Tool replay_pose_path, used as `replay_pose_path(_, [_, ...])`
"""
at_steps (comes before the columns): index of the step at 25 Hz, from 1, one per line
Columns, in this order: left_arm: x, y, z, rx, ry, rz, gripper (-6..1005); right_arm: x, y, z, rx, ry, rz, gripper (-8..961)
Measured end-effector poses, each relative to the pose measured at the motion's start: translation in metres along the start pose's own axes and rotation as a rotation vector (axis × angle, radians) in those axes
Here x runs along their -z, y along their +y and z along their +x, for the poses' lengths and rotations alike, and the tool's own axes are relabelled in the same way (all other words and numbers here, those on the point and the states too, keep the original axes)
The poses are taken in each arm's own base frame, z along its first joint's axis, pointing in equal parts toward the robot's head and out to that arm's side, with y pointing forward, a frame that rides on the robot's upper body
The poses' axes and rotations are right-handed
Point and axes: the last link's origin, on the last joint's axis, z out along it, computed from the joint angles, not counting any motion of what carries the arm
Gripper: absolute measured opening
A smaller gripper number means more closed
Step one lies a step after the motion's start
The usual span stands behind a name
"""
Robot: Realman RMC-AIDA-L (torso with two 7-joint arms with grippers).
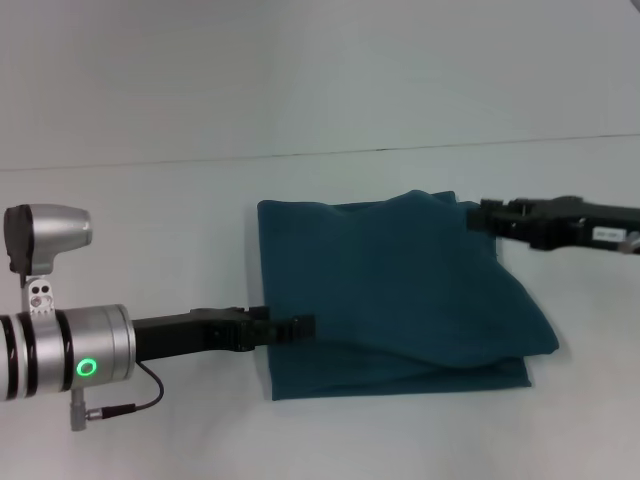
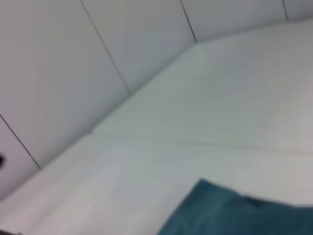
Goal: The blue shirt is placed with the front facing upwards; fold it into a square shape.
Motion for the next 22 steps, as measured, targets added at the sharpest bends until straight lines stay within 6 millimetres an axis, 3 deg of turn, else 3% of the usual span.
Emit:
replay_pose_path(6, [-0.007, -0.004, -0.002, 0.05, -0.028, 0.052, 918, 0.022, -0.002, -0.011, 0.005, -0.068, -0.03, 266])
replay_pose_path(12, [-0.012, -0.006, -0.001, 0.087, -0.034, 0.075, 911, 0.028, -0.005, -0.016, 0.005, -0.08, -0.023, 520])
replay_pose_path(15, [-0.014, -0.006, -0.003, 0.087, -0.056, 0.082, 908, 0.029, -0.005, -0.016, 0.008, -0.079, -0.022, 734])
replay_pose_path(20, [-0.016, -0.006, -0.005, 0.078, -0.091, 0.092, 903, 0.03, -0.005, -0.016, 0.009, -0.075, -0.022, 928])
replay_pose_path(22, [-0.016, -0.006, -0.005, 0.075, -0.095, 0.094, 901, 0.029, -0.005, -0.016, 0.009, -0.074, -0.023, 926])
